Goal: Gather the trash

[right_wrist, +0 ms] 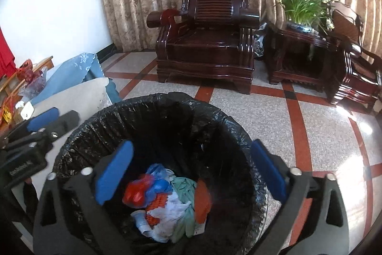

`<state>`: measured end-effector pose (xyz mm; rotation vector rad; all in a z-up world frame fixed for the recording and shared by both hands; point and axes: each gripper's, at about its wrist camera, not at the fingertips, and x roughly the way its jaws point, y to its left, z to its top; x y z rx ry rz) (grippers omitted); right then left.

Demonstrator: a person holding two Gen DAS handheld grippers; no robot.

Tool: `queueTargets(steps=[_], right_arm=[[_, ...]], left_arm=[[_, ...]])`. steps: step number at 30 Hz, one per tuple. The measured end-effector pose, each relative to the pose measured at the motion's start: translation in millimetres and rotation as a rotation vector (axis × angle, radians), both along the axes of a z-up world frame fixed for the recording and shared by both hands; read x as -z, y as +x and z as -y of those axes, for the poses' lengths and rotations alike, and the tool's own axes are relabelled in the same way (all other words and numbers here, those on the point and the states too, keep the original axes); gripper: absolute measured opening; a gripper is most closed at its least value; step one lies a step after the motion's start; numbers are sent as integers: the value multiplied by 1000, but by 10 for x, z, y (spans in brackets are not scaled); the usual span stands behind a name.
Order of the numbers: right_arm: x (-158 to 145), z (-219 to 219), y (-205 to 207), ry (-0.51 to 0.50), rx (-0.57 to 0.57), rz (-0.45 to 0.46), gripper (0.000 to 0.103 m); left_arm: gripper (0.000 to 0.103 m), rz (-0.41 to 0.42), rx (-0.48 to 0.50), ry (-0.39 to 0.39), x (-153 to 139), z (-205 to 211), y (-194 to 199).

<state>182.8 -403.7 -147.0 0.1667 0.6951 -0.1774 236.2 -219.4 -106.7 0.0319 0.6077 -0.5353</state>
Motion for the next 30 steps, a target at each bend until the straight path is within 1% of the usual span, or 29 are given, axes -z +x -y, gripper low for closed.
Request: queueTargets(steps=[2, 7, 12, 19, 23, 26, 30], right_arm=[[-52, -22, -66, 7, -5, 2, 98], [-295, -170, -252, 14, -39, 45, 98], [-587, -450, -431, 16, -95, 78, 98], [-909, -790, -661, 20, -156, 99, 98], [-1051, -960, -793, 21, -178, 115, 98], [-1152, -1055, -884, 27, -194, 126, 98], [-1289, -1196, -979, 19, -219, 142, 98]], left_arm=[[87, 24, -13, 6, -108, -112, -62], [92, 51, -43, 20, -301, -382, -236], [94, 60, -89, 27, -471, -653, -459], [95, 61, -152, 47, -674, -1071, -814], [95, 62, -193, 45, -791, -1284, -993], [95, 81, -226, 56, -889, -1404, -1129], [95, 92, -265, 51, -1035, -1572, -1294]])
